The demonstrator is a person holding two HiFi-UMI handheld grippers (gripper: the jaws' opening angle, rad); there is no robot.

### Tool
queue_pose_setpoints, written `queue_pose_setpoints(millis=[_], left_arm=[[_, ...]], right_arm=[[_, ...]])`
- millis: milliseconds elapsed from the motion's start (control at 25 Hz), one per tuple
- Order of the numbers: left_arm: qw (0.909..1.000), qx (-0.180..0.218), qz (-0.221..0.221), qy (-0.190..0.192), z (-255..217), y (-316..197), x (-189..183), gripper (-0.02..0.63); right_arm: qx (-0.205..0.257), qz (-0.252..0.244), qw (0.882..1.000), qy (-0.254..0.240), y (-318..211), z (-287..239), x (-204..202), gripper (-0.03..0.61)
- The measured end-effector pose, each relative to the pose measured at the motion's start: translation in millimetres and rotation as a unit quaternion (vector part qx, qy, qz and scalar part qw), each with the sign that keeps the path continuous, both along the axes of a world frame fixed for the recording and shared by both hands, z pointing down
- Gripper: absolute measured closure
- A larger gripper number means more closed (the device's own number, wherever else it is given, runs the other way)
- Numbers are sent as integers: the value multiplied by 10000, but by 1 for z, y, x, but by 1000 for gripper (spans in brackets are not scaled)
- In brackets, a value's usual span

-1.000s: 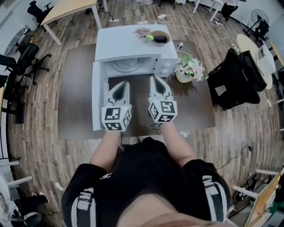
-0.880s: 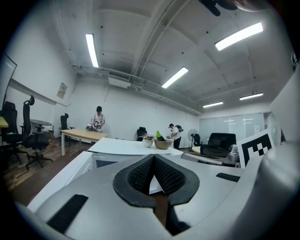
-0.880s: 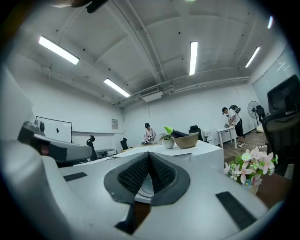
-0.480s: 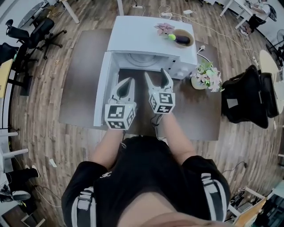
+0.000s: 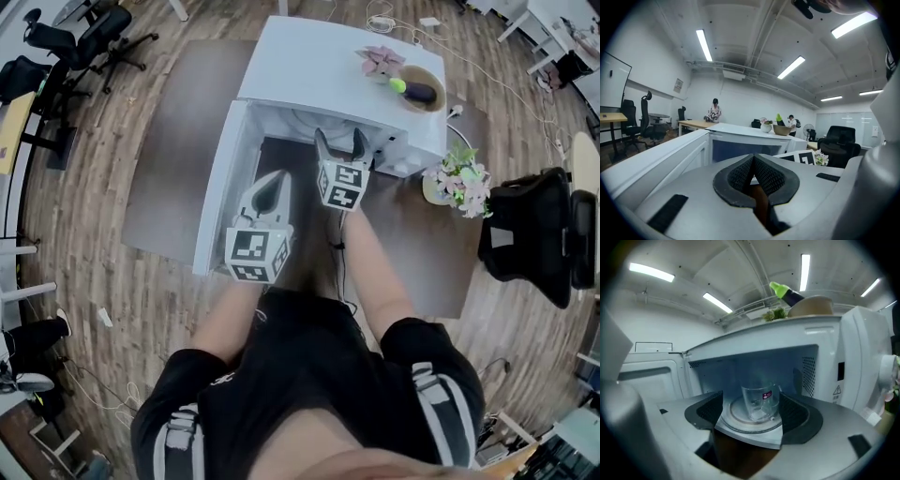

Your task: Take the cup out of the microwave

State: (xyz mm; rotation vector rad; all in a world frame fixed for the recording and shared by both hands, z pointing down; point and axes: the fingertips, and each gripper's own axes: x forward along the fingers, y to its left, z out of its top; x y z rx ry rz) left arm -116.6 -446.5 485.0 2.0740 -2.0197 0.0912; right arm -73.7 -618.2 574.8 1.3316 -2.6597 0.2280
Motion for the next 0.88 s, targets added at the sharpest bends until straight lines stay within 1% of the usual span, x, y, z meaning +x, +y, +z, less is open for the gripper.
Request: queue_pose_setpoints(millis=[200, 360, 480, 600, 880], left_arm=[[9999, -106, -101, 21, 20, -11, -9, 612], [9998, -172, -127, 10, 30, -19, -14, 612], [9997, -210, -143, 12, 35, -22, -18, 612], [9995, -264, -168, 27, 41, -23, -21, 612], [9995, -289, -149, 46, 44, -21, -24, 612]], right_arm=[[-25, -10, 9996, 281, -33, 34, -16, 222], [35, -31, 9992, 404, -55, 47, -26, 222], [-58, 56, 9993, 362, -72, 48, -34, 222], [-59, 44, 9993, 368, -84, 47, -42, 221], [37, 42, 9991, 410, -91, 46, -47, 216]])
